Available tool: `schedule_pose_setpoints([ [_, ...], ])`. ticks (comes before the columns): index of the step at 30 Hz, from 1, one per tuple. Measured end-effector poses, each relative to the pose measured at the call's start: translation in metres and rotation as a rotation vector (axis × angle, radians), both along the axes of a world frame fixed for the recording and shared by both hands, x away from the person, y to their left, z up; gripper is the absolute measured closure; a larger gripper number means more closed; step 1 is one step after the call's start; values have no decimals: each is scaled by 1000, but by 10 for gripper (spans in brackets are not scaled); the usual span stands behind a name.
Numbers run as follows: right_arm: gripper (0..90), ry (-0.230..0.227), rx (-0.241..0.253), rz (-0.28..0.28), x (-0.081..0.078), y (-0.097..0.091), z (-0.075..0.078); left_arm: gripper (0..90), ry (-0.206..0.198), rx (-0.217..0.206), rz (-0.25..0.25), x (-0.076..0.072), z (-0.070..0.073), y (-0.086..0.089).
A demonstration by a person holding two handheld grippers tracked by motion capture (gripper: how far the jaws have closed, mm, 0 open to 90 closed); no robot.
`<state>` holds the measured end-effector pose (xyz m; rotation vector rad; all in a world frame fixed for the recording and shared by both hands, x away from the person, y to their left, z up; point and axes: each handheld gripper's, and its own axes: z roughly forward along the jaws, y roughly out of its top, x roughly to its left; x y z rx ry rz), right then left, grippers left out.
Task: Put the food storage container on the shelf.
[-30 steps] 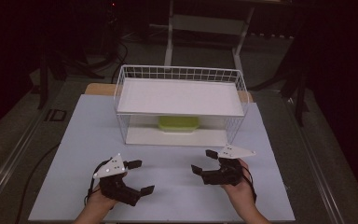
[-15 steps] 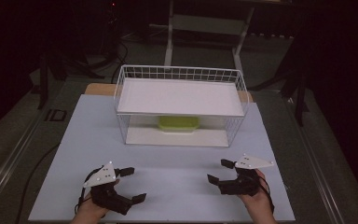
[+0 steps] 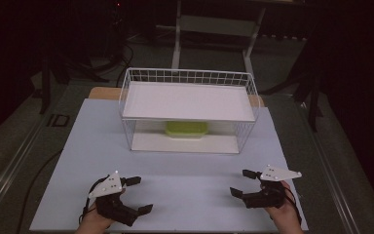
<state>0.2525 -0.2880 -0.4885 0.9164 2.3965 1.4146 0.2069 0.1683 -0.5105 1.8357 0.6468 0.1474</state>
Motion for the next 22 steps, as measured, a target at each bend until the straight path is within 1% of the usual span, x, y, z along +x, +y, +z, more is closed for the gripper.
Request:
schedule_pose_setpoints([
  [1,155,-2,0,1,0,-1,-2,15,3,5,1,0,-1,0],
  [3,155,10,8,1,1,-3,-6,15,4,7,1,0,-2,0],
  [7,155,41,-9,7,2,-1,-16,16,-1,17,3,1,-3,-1],
  [8,155,41,-18,12,3,0,-18,16,1,15,3,1,-4,-1],
  [11,155,47,-25,28,3,3,-24,15,-3,19,5,1,-5,-2],
  [14,155,43,-42,46,5,5,-29,15,-13,34,0,0,-6,-4],
  [16,155,57,-47,52,6,6,-32,15,-18,42,0,0,-7,-5],
  [17,155,66,-48,57,6,6,-33,16,-18,42,-1,0,-7,-6],
  [19,155,68,-49,60,7,6,-35,16,-20,43,2,0,-7,-7],
  [22,155,62,-45,62,7,6,-34,15,-25,50,0,0,-7,-8],
])
